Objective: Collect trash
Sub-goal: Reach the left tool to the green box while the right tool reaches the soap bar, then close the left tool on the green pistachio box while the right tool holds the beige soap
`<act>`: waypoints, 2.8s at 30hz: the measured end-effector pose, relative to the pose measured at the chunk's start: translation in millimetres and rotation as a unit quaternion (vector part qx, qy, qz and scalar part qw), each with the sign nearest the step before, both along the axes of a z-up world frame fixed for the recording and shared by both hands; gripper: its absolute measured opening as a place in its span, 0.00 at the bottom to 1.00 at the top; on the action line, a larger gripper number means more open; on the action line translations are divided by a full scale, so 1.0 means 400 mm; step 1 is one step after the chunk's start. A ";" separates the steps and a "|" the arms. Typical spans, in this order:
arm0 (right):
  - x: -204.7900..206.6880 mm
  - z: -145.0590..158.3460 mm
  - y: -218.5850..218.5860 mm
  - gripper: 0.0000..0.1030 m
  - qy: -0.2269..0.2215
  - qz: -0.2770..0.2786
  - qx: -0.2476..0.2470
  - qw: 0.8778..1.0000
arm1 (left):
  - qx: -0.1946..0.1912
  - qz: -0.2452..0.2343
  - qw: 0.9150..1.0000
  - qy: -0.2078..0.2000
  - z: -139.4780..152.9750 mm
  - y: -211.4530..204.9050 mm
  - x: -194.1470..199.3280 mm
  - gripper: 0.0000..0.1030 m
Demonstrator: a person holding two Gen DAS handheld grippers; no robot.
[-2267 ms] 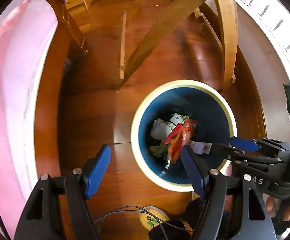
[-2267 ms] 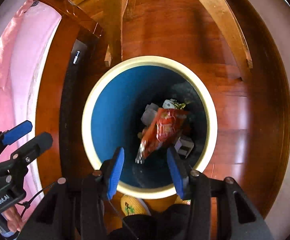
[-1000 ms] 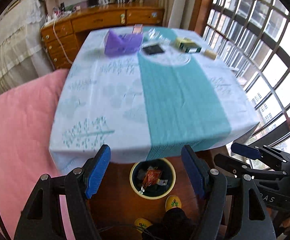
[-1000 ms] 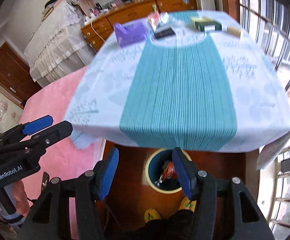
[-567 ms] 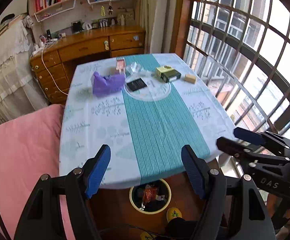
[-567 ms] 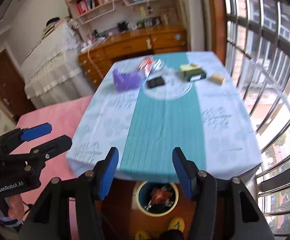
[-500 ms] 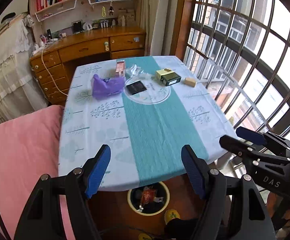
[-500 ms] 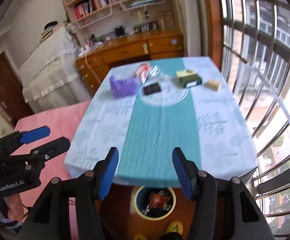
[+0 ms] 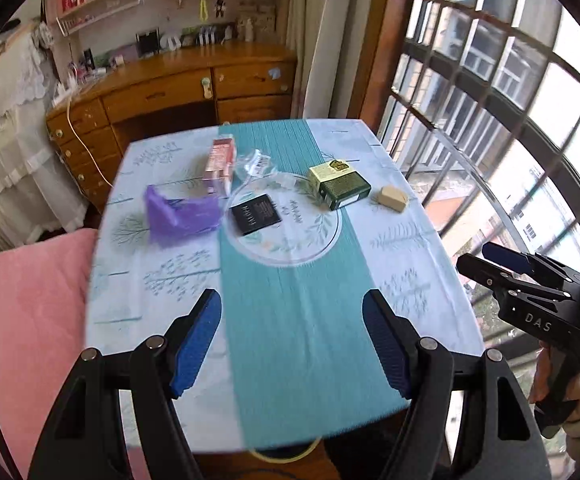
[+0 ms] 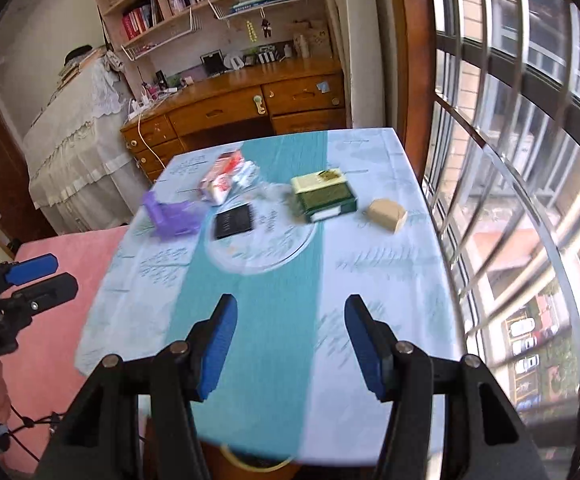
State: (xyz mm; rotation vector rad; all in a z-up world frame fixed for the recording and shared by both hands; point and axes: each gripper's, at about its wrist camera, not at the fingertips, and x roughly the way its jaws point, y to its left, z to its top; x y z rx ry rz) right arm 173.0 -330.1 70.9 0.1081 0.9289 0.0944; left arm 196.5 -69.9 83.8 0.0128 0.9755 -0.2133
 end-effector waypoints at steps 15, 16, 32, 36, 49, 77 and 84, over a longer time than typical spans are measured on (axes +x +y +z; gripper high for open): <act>0.511 -0.292 -0.290 0.55 0.126 0.074 -0.010 0.989 | 0.000 0.024 0.992 0.126 -0.229 -0.248 0.417 0.69; 0.528 -0.313 -0.291 0.55 0.133 0.080 -0.011 0.988 | 0.003 0.023 0.992 0.128 -0.237 -0.257 0.435 0.69; 0.604 -0.415 -0.273 0.45 0.133 0.143 -0.052 0.979 | -0.068 0.076 0.973 0.206 -0.386 -0.334 0.679 0.69; 0.631 -0.414 -0.295 0.45 0.130 0.119 -0.031 0.984 | -0.080 0.086 0.967 0.225 -0.419 -0.354 0.718 0.69; 0.662 -0.416 -0.322 0.45 0.124 0.090 0.012 0.988 | -0.005 0.148 0.963 0.224 -0.451 -0.418 0.793 0.69; 0.652 -0.406 -0.317 0.45 0.121 0.086 0.044 0.988 | 0.056 0.165 0.952 0.251 -0.499 -0.451 0.899 0.90; 0.646 -0.395 -0.314 0.44 0.116 0.082 0.050 0.989 | 0.059 0.175 0.946 0.268 -0.502 -0.430 0.887 0.90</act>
